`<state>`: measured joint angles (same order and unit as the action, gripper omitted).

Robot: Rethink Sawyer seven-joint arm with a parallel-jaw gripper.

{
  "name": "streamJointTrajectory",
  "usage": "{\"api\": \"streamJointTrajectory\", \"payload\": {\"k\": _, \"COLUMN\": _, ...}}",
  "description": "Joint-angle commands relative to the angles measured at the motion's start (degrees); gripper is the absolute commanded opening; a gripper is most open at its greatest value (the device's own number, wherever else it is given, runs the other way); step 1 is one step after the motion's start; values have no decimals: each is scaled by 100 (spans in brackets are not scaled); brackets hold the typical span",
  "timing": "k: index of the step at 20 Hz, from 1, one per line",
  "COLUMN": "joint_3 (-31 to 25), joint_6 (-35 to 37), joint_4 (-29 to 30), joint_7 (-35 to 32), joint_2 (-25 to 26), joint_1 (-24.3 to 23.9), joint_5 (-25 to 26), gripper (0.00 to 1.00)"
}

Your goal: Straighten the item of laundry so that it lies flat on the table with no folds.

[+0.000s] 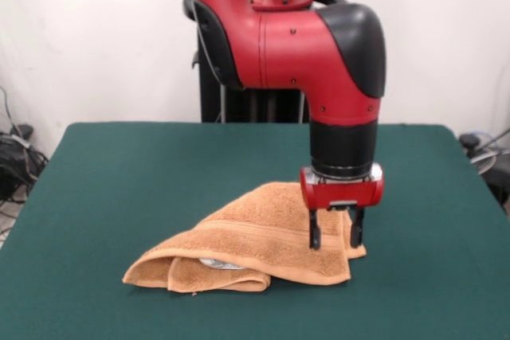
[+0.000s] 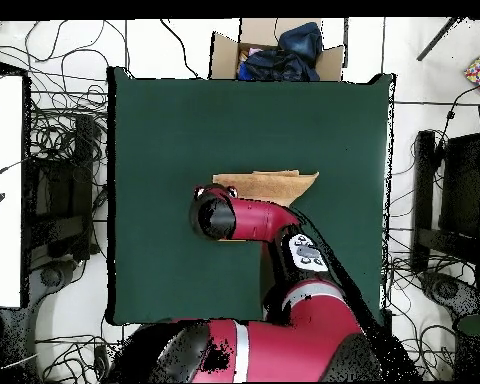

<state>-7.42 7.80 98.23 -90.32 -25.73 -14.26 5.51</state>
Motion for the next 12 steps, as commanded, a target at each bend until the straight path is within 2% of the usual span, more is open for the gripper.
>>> {"api": "streamJointTrajectory", "payload": {"k": 1, "joint_3": -28, "joint_6": -196, "joint_4": -282, "joint_7": -712, "joint_2": 622, "joint_1": 63, "joint_5": 152, "gripper": 100}}
{"api": "streamJointTrajectory", "payload": {"k": 12, "joint_3": -130, "joint_6": -568, "joint_4": -484, "joint_7": -744, "joint_2": 1015, "joint_1": -3, "joint_5": 145, "gripper": 100}}
